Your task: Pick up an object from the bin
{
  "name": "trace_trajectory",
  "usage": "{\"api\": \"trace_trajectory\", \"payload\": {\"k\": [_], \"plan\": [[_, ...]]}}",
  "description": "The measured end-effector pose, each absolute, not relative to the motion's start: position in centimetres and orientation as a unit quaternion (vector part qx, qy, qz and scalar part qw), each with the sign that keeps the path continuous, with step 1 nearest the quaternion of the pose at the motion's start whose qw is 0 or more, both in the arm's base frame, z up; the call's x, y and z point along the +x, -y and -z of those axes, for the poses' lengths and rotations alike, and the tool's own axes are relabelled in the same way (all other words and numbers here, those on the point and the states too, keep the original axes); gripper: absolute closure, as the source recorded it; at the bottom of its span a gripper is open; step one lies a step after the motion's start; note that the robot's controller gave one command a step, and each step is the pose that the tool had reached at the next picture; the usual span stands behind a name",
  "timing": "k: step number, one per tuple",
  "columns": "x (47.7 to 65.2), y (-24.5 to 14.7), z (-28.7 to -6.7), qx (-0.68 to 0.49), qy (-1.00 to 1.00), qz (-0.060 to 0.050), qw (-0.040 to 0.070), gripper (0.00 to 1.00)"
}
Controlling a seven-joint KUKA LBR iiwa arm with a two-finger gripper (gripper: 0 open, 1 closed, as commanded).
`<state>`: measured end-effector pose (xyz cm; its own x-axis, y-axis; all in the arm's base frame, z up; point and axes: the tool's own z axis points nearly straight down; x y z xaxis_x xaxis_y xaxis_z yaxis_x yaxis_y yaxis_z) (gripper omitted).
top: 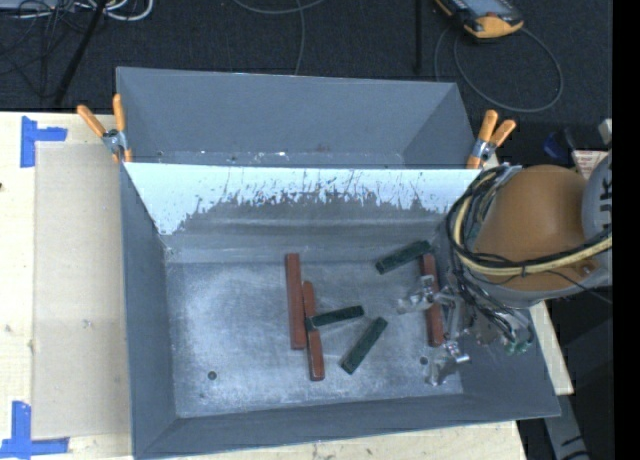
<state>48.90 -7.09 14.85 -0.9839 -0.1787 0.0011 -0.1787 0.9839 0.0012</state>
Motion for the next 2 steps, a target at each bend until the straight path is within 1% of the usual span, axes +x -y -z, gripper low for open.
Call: {"api": "trace_trajectory", "payload": {"k": [1,2], "plan": [[48.8,3.6,-14.7,0.089,0.996,0.002,0.001,0.00],[51.5,2.7,-7.5,0.158,0.987,-0.001,-0.006,1.00]]}}
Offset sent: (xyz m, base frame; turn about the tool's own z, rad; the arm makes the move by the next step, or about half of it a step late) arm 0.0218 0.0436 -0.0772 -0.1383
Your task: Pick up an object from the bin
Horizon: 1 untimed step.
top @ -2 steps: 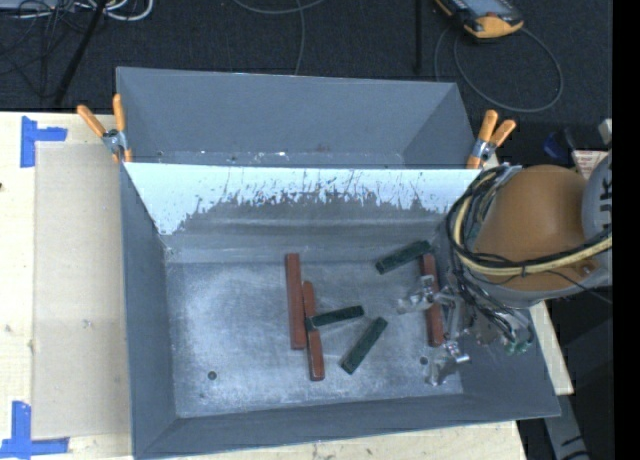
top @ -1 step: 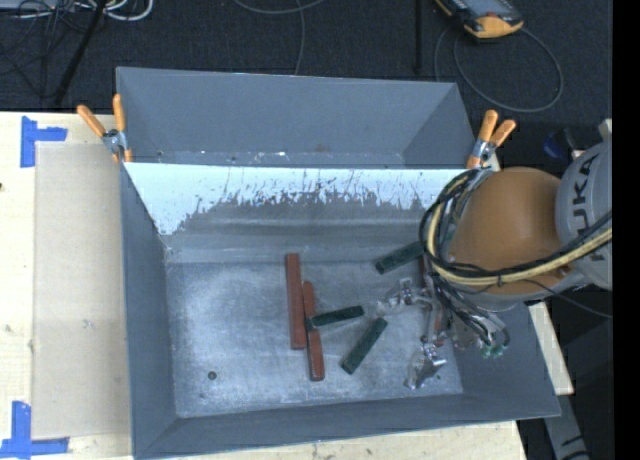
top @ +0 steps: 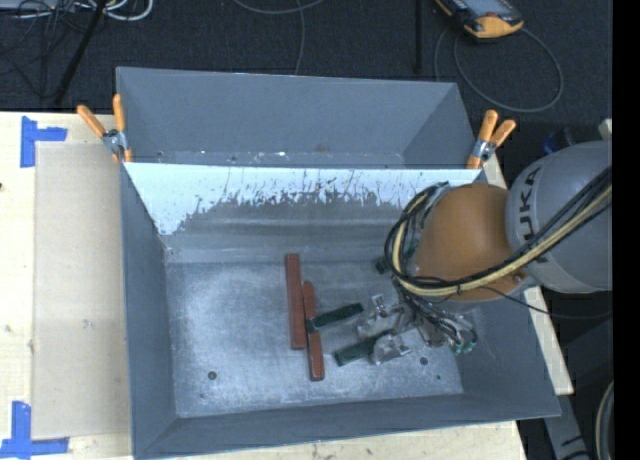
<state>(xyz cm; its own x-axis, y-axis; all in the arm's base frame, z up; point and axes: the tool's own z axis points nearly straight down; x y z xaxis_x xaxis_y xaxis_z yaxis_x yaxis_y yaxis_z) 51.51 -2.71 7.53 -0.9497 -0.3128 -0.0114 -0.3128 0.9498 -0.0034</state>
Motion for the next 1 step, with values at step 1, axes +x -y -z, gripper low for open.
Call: {"api": "trace_trajectory", "payload": {"k": [1], "plan": [[51.51,2.70,-7.54,-0.159,-0.987,0.001,0.006,1.00]]}}
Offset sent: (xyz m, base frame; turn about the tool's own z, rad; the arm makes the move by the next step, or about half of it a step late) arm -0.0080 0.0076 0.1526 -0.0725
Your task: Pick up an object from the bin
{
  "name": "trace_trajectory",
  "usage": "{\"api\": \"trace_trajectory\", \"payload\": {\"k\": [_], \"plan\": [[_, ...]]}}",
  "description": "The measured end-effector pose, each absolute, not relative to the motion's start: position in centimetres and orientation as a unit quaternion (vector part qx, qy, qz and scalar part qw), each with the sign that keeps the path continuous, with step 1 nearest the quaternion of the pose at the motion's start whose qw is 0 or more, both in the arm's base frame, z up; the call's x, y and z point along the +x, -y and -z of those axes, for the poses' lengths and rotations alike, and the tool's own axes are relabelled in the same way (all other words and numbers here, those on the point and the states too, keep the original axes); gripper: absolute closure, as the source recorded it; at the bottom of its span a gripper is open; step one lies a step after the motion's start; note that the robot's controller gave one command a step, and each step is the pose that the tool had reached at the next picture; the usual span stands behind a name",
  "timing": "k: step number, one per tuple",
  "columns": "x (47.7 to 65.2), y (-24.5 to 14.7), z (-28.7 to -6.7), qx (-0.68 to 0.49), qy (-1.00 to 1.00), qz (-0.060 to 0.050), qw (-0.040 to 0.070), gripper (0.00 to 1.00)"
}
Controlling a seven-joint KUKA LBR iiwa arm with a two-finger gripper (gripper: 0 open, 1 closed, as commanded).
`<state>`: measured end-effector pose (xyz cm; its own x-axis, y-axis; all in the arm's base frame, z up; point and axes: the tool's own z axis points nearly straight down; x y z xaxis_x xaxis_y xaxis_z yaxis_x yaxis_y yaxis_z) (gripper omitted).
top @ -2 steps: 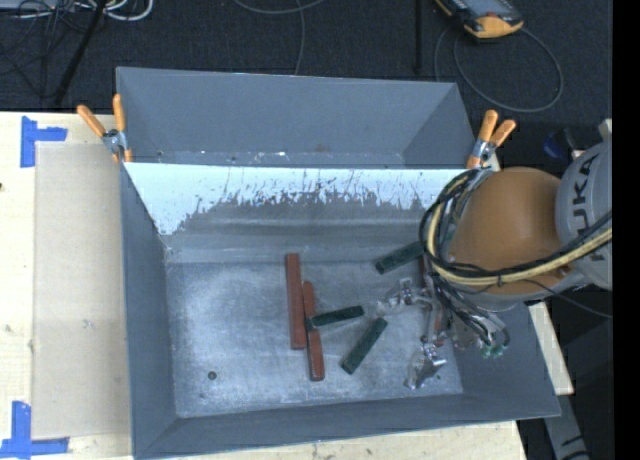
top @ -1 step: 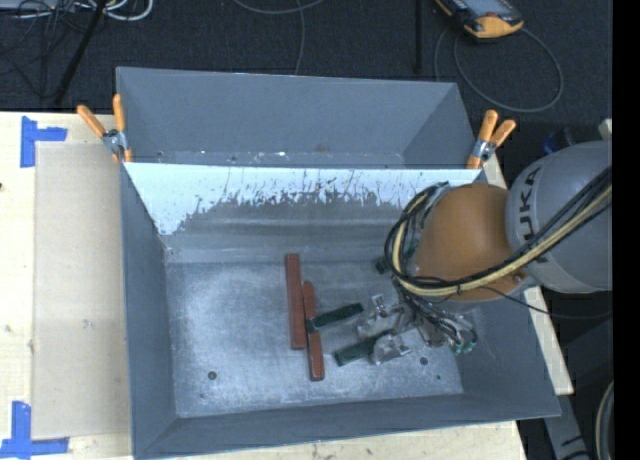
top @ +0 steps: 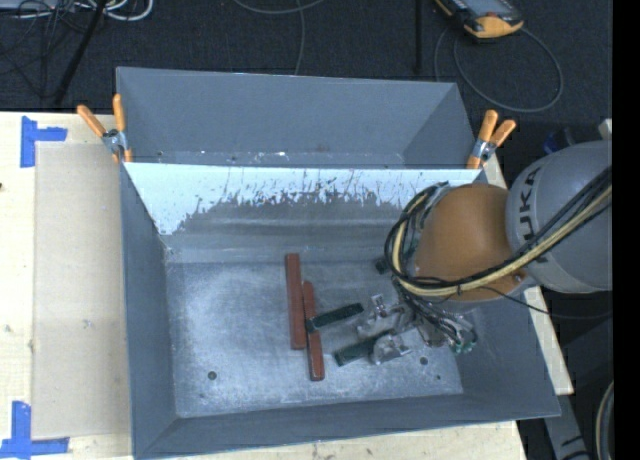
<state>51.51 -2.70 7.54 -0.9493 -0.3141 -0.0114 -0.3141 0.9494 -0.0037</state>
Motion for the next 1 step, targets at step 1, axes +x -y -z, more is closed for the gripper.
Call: {"api": "trace_trajectory", "payload": {"k": [1], "plan": [[50.81,1.84,-22.81,-0.194,-0.981,0.000,0.001,1.00]]}}
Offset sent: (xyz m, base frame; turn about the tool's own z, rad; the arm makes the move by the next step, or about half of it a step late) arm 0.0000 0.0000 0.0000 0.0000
